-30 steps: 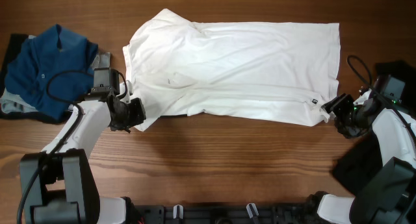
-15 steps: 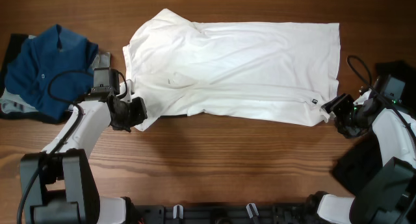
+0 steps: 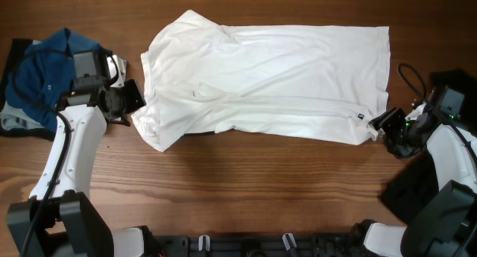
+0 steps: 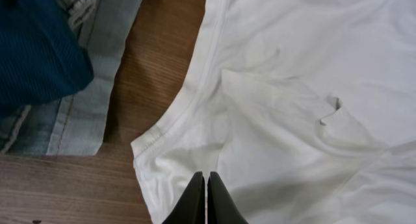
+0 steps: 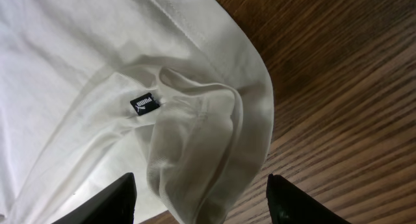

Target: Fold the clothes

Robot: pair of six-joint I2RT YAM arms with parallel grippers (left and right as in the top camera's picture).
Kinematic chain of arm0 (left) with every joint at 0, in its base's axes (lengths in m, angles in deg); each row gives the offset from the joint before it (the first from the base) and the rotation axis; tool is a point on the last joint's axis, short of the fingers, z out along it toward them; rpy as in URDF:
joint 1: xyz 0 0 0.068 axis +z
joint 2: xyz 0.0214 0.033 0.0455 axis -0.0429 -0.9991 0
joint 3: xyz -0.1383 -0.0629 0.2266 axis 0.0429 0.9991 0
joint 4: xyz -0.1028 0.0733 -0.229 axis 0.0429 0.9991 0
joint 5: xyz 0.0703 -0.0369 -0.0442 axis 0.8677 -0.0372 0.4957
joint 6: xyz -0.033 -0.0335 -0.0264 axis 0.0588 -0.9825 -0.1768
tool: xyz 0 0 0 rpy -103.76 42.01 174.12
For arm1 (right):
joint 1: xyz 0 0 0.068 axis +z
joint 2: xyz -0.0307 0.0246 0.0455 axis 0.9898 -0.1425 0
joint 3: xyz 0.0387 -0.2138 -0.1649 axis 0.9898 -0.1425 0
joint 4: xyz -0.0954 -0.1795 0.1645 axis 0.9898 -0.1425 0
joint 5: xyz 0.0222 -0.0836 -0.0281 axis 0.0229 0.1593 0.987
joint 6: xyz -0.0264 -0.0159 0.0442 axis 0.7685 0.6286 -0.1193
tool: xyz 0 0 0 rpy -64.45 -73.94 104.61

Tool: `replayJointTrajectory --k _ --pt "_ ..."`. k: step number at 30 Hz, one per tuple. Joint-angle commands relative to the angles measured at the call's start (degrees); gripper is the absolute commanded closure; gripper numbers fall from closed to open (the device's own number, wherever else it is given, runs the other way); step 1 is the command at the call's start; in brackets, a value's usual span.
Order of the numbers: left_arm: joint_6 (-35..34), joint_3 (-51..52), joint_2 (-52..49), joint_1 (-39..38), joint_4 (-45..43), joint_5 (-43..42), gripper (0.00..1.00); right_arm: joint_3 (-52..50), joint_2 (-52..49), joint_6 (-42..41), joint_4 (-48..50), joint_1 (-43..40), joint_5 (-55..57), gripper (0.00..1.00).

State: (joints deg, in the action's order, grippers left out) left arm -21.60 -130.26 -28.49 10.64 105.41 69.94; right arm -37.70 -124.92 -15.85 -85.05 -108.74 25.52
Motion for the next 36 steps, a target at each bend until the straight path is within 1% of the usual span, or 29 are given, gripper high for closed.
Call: replayJointTrajectory --k 1,2,4,6,8,9,13,21,24,28,30,31,36 --pt "1.29 -0.28 0.39 -0.09 3.48 -0.46 0.95 -0.09 -0.55 0.2 -0.09 -0.13 0.79 0.36" --pt "1.27 -0.28 0.39 -0.09 5.6 -1.55 0.89 -0.09 -0.55 0.22 -0.17 -0.13 0.81 0.36" --pt "1.07 0.13 0.17 -0.09 10.95 -4.48 0.81 -0.09 -0.55 0.2 -0.33 -0.13 0.81 0.36" --pt "1.07 1.92 0.17 -0.13 13.66 -5.64 0.68 -0.09 -0.55 0.15 -0.22 -0.13 0.79 0.35" --pt "1.09 4.63 0.17 -0.2 13.09 -5.64 0.62 -0.09 -0.55 0.15 -0.04 -0.13 0.79 0.35" --pt "1.09 5.75 0.13 -0.2 12.33 -5.99 0.62 -0.09 -0.55 0.15 0.0 -0.13 0.79 0.35" --pt "1.09 12.04 -0.26 -0.39 4.85 -12.28 0.64 -0.09 -0.55 0.15 -0.02 -0.13 0.79 0.35" --pt "1.09 15.63 -2.19 -0.94 -0.28 -12.48 0.68 -0.09 -0.55 0.15 -0.24 -0.13 0.76 0.34" --pt "1.09 15.72 -3.41 -1.31 -1.66 -12.74 0.74 -0.09 -0.55 0.15 -0.24 -0.13 0.76 0.34" --pt "1.09 15.72 -3.69 -1.33 -3.19 -15.78 0.86 -0.09 -0.55 0.15 -0.22 -0.13 0.79 0.34" --pt "1.11 15.69 -3.69 -1.31 -3.74 -15.87 0.89 -0.09 -0.55 0.13 -0.2 -0.13 0.79 0.34" --pt "1.14 15.69 -3.69 -1.31 -3.82 -15.89 0.96 -0.09 -0.55 0.15 -0.17 -0.13 0.79 0.34" --pt "1.33 13.49 -2.97 -0.68 -2.56 -15.61 0.96 -0.09 -0.55 0.17 -0.11 -0.13 0.79 0.34"
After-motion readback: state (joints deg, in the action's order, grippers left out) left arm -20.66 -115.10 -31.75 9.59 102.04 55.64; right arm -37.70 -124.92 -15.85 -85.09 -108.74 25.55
